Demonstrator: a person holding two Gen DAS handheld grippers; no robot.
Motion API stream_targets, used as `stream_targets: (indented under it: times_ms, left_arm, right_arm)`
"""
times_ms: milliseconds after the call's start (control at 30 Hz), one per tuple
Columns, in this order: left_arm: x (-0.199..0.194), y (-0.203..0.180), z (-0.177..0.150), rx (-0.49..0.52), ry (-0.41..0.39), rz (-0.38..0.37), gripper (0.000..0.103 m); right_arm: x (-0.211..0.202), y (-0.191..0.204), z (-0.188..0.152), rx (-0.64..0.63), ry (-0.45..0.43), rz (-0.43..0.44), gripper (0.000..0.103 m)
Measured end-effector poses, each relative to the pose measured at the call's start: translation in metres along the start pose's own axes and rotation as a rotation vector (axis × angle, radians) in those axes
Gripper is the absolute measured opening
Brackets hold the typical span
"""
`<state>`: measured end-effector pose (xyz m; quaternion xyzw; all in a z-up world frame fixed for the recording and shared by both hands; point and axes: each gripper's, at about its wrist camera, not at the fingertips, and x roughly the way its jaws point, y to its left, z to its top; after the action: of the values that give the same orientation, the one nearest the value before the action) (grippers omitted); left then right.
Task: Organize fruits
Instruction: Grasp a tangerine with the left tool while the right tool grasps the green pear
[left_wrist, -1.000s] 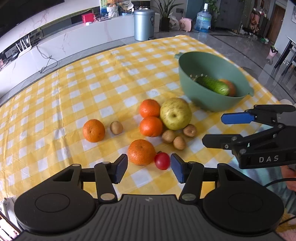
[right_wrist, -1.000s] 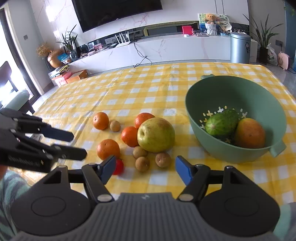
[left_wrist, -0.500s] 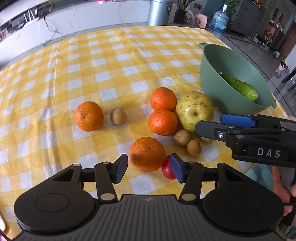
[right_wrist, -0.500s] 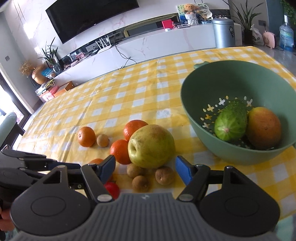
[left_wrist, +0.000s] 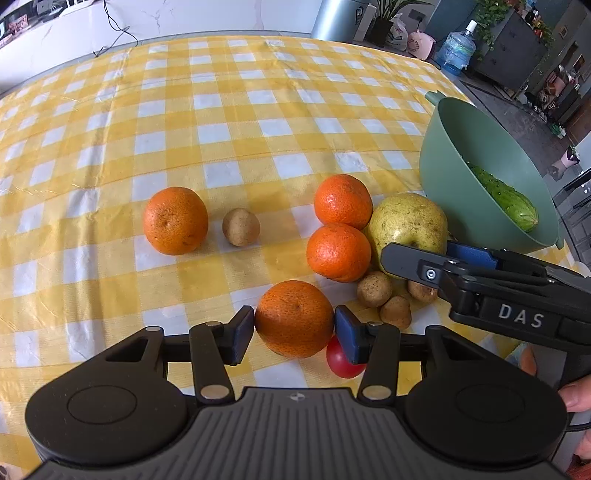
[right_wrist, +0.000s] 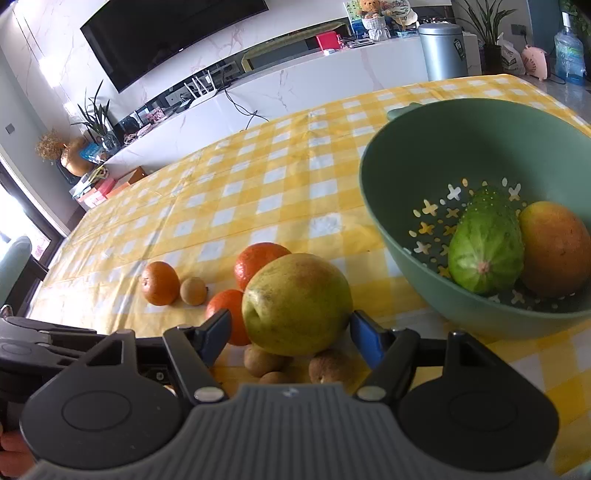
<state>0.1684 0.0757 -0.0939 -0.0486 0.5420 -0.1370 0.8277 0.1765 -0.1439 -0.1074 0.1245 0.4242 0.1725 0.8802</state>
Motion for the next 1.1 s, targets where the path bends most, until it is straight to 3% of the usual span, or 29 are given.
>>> stream_targets:
  times_ms: [467,1100]
  left_arm:
    - [0.003,-0.002,0.002,-0.012,0.013,0.005,0.053]
    - [-0.015,-0.005,0.005,-0.042,-0.033,0.054,0.051]
  right_arm:
    - [0.010,-0.011,-0.001,0.047,0.016,0.034,0.067]
    - [-0.008,-0.002,-0.002,-0.023,-0.036,0.035,0.065]
